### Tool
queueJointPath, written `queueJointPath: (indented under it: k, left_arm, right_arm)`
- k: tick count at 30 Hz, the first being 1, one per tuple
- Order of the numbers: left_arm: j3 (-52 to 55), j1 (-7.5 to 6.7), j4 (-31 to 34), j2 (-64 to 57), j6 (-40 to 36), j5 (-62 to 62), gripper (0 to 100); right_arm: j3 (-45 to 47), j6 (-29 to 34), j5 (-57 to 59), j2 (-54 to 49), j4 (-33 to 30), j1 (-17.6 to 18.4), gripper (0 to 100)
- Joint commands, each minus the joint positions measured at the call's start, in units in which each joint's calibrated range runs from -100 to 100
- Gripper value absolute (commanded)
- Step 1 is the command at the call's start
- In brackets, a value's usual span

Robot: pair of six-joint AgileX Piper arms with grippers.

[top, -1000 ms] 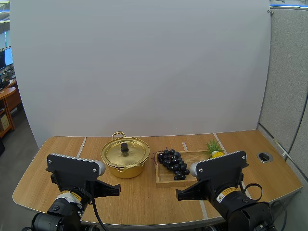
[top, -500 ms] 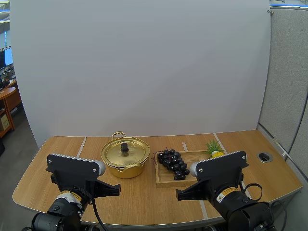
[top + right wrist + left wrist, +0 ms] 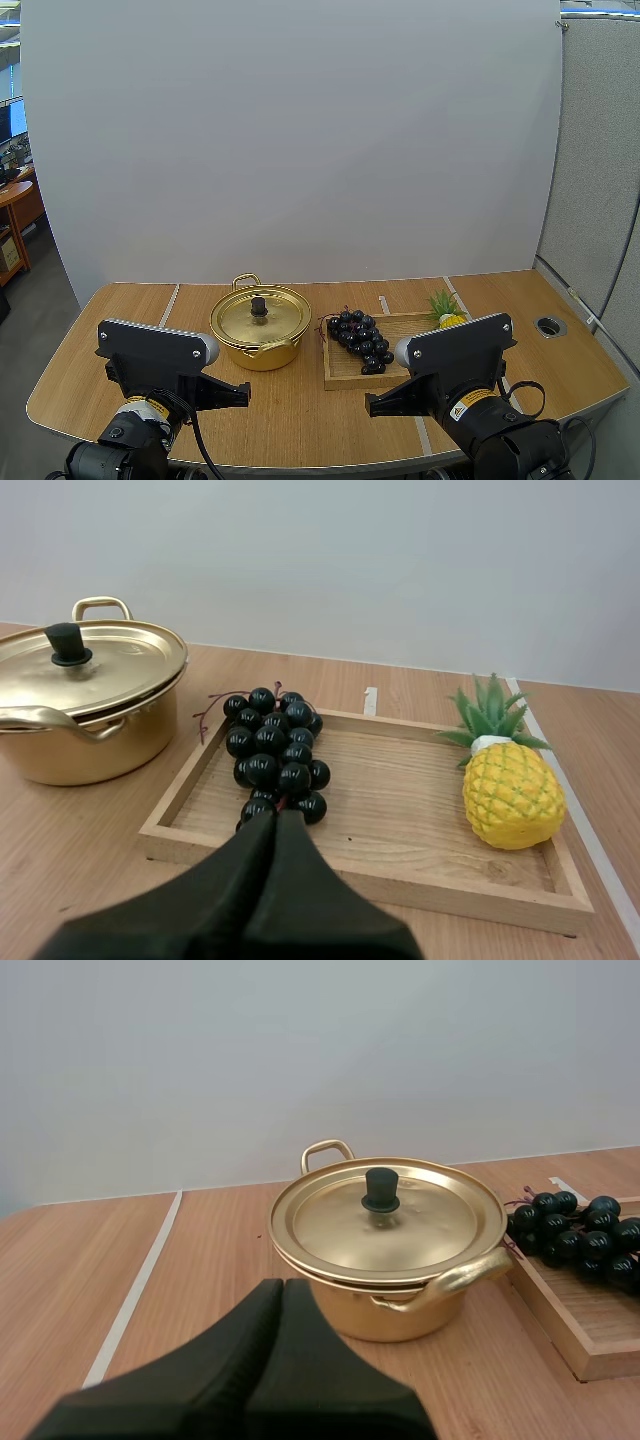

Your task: Open the pot, put the pineapple inside, and close it

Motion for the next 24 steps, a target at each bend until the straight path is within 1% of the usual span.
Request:
queueJointPath:
  k: [1, 11, 14, 16, 24]
  left_arm:
    - [0.1, 0.03, 0.1, -0.3, -0.1, -1.2, 0]
    - [0.1, 0.03, 0.1, -0.3, -0.2, -1.2, 0]
    - [-0.6, 0.03, 0.1, -0.3, -0.1, -0.3, 0]
    - [-3.0, 0.03, 0.1, -0.3, -0.1, 2.3, 0]
    - [-17.8, 0.03, 0.1, -0.3, -0.1, 12.6, 0]
  right_arm:
    - [0.0, -0.3, -0.1, -0.3, 0.2, -0.2, 0]
    - [0.0, -0.3, -1.2, -0.3, 0.8, -0.2, 0]
    - [-0.3, -0.3, 1.0, -0.3, 0.1, -0.2, 0]
    - [-2.8, -0.3, 3.5, -0.3, 0.1, -0.2, 0]
    - [-16.9, -0.3, 12.9, -0.3, 0.1, -0.2, 0]
